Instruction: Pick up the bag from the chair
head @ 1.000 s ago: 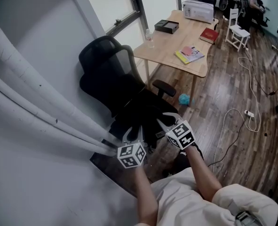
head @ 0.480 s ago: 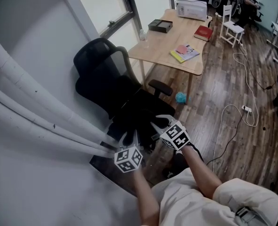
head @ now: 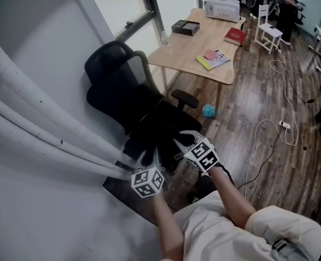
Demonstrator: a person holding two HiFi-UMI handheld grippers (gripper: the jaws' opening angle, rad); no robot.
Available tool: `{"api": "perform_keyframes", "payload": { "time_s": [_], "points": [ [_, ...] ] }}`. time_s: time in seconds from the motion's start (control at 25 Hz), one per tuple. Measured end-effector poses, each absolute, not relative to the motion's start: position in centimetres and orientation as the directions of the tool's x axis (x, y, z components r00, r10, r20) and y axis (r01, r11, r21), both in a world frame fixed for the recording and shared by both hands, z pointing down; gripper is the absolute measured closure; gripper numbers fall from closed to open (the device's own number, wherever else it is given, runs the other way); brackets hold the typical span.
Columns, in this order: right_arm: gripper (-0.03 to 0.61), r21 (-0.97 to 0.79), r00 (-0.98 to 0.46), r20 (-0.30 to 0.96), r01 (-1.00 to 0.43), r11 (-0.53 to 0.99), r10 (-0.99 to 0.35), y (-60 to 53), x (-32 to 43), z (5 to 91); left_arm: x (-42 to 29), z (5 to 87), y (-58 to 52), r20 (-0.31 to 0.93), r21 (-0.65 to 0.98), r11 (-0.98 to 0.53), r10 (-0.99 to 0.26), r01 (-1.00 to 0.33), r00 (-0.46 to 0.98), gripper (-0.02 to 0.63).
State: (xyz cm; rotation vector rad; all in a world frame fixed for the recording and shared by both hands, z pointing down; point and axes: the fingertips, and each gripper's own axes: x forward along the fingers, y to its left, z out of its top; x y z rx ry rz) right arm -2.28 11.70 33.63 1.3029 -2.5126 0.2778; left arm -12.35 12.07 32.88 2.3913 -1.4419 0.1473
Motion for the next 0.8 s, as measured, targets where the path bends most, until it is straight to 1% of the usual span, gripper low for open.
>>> {"api": "perform_keyframes", "payload": {
  "time_s": [0.8],
  "points": [
    [0.523,-0.032,-0.538,0.337,-0.826,0.562,-0.772,11.4,-0.6,33.2,-10.6,32.4,11.5,0.259,0.223,-0.452,-0.826,-0.863,0.5,0.538]
  ]
}}
